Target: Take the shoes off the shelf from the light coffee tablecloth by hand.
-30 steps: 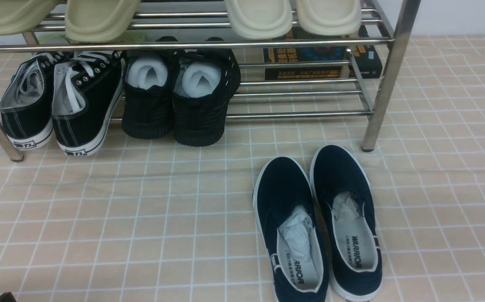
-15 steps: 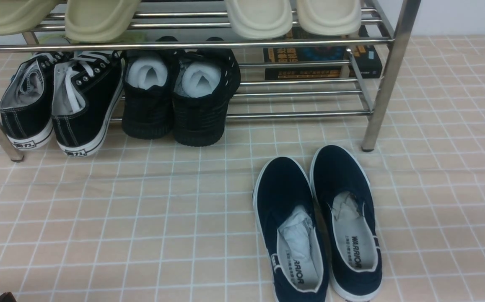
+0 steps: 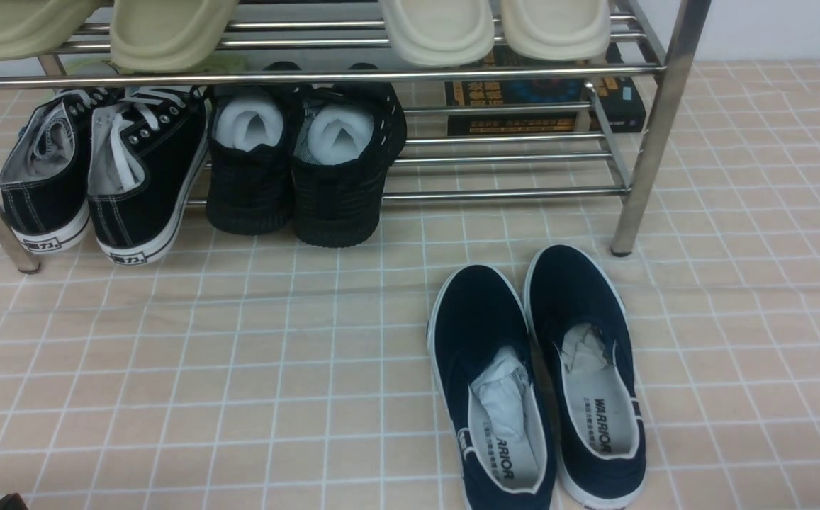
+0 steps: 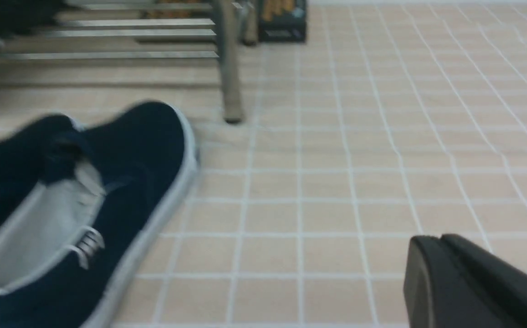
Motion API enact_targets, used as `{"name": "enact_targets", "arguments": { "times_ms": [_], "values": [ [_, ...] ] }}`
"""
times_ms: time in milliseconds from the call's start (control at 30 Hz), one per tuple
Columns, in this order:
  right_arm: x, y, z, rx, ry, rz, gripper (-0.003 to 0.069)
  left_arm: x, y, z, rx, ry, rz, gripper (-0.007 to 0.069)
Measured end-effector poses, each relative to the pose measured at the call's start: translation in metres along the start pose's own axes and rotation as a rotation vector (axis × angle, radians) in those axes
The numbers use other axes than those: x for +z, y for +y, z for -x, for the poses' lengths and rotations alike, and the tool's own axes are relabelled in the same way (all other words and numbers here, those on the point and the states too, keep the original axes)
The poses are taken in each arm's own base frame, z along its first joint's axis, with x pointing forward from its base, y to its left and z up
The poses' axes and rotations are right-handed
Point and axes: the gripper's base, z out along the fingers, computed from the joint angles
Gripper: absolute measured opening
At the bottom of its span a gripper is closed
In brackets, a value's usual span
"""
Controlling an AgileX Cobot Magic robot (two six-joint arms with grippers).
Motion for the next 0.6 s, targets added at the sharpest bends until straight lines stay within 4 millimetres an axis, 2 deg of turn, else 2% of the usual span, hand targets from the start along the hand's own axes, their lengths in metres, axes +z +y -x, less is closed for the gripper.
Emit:
{"name": "enact_targets", "arguments": {
  "times_ms": [267, 600],
  "values": [
    [0.004, -0.004, -0.024, 0.007, 0.065, -0.051, 0.0041, 0.000, 0.000, 0.000, 0.000, 0.000, 0.000, 0.0240],
    [0.004, -0.004, -0.024, 0.006, 0.051, -0.049, 0.0053, 0.000, 0.000, 0.000, 0.000, 0.000, 0.000, 0.0240]
  ]
}}
